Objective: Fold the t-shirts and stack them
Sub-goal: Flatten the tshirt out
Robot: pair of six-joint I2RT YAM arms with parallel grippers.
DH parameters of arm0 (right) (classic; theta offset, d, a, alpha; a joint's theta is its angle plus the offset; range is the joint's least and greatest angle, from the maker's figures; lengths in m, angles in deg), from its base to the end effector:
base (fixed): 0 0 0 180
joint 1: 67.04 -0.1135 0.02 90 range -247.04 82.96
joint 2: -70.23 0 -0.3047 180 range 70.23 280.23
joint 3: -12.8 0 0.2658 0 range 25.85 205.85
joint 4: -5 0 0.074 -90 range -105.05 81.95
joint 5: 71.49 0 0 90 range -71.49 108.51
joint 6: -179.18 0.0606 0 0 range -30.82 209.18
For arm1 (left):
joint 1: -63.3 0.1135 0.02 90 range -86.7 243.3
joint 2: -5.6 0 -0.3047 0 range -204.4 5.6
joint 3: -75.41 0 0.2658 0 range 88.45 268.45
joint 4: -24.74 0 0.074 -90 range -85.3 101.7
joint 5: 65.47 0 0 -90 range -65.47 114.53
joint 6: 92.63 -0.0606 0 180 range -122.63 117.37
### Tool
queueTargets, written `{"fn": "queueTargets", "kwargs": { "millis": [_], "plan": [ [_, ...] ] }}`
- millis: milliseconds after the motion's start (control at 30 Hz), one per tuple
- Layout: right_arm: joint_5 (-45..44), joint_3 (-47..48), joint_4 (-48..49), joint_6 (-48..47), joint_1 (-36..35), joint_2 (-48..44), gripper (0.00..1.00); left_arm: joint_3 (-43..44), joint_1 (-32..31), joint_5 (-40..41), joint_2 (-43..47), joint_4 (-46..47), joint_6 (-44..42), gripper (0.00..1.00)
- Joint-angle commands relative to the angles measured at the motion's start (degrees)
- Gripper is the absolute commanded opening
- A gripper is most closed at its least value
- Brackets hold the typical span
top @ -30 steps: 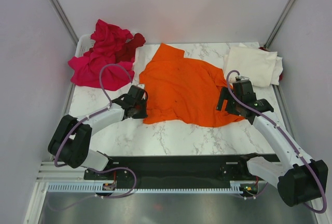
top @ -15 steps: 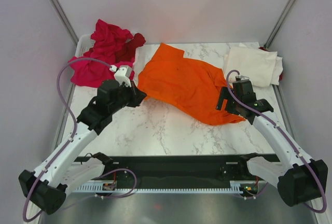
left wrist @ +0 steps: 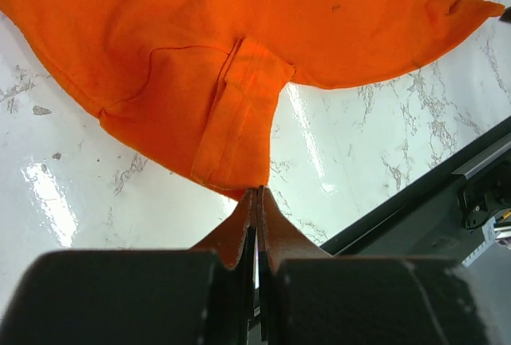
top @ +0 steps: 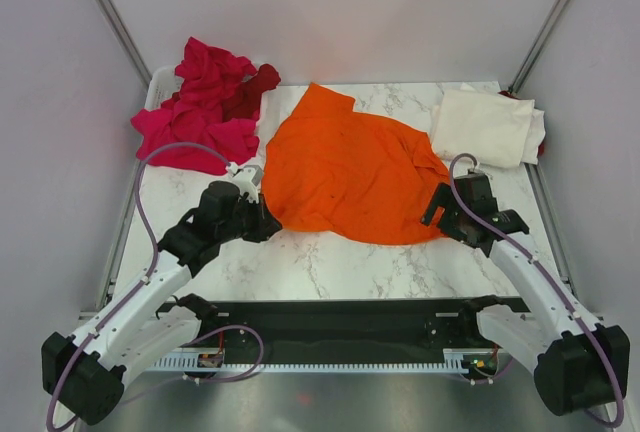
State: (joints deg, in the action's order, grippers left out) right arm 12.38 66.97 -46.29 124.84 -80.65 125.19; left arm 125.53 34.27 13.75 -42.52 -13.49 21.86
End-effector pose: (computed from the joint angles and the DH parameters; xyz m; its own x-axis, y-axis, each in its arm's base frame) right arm 0.1894 0.0392 0.2534 -0.7222 0.4215 -0.5484 0.3087 0.9059 0.2898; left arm 0.1606 -0.1021 0.2707 -0.7226 -0.0647 -0.6883 0.3396 0.8339 -0.4350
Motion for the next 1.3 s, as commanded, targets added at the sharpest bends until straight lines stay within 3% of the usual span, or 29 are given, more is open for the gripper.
{"fn": "queueTargets", "kwargs": {
  "millis": [0,300,433,667,933,1267],
  "plan": [
    [1.1,-5.2,0.6,8.0,4.4,0.4,0.98,0.9,-0.1,-1.7,0.7,1.0,-2.3,0.02],
    [-1.4,-7.7,5.0,8.4,13.3,0.7,0.93,1.2,-0.1,0.4,1.3,0.9,-3.7,0.02],
    [-4.9,-8.5,5.0,9.3,19.7,-3.2,0.79,1.1,-0.1,-0.3,1.4,0.9,-3.5,0.02],
    [2.9,-10.5,8.7,9.4,30.1,-1.4,0.73,1.1,-0.1,-1.6,1.3,1.0,-3.2,0.02],
    [10.6,-12.6,11.6,10.4,30.3,2.9,0.66,1.2,-0.1,-1.7,1.6,0.9,-3.3,0.02],
    [8.0,-12.5,16.7,9.3,30.7,7.1,0.68,0.9,-0.1,-1.7,1.5,1.0,-3.1,0.02]
  ]
}}
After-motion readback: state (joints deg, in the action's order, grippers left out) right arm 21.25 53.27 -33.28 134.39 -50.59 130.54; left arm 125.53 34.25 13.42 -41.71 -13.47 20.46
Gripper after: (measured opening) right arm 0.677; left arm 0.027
